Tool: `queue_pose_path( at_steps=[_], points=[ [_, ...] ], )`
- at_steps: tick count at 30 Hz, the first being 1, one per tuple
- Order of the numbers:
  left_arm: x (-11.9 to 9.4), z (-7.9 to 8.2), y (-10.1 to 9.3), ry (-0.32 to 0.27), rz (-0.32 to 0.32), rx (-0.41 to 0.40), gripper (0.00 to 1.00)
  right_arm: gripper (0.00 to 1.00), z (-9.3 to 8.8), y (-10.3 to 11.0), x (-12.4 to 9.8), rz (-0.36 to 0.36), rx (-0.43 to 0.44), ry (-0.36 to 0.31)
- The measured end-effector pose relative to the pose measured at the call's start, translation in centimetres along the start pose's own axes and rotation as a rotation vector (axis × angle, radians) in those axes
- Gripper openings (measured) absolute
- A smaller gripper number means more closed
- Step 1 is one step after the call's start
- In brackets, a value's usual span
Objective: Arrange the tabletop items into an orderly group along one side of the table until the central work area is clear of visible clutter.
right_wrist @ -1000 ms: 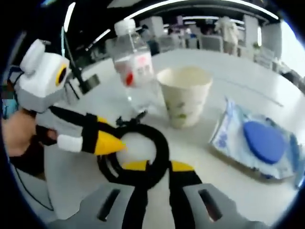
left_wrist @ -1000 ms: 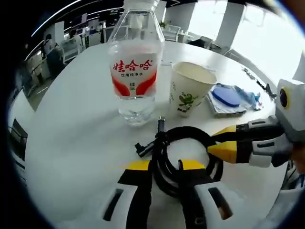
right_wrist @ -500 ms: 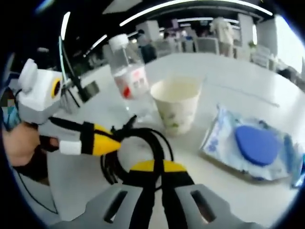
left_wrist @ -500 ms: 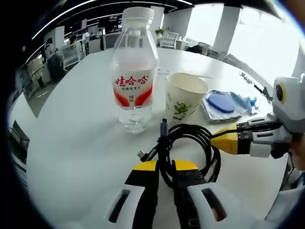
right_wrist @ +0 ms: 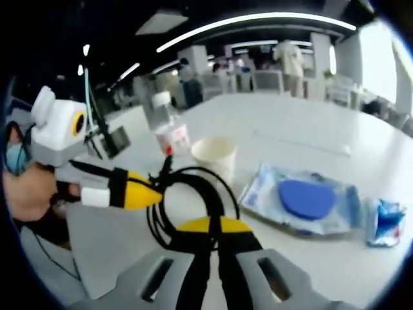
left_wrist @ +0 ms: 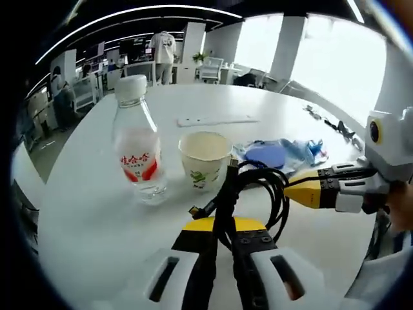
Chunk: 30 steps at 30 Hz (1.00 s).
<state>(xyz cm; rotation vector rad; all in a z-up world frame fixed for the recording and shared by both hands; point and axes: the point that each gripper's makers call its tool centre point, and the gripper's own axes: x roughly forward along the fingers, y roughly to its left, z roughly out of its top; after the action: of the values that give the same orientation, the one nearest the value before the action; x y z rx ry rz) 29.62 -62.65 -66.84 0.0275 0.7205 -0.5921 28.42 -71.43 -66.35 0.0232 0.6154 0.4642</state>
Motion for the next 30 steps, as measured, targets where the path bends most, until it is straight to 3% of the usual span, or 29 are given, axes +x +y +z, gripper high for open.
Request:
queue_pose_path(
  at_steps=[8, 12, 30],
  points=[
    [-0.2, 1.5, -4.8, -0.013, -0.085, 0.053, 0.05, 0.0, 0.1, -2.1, -4.3, -0.072, 0.017, -0.044],
    [0.1, 1.9, -7.4, -0.006, -0.127, 0.087, 0.05, 0.0, -0.7, -4.0, -6.4, -0.116, 0.051, -0.052],
    [3.7, 3.1, -16.4, 0.037, -0.274, 0.127, 0.06, 0.0, -2.8, -11.1, -13.2, -0.263, 0.119, -0.076]
  ],
)
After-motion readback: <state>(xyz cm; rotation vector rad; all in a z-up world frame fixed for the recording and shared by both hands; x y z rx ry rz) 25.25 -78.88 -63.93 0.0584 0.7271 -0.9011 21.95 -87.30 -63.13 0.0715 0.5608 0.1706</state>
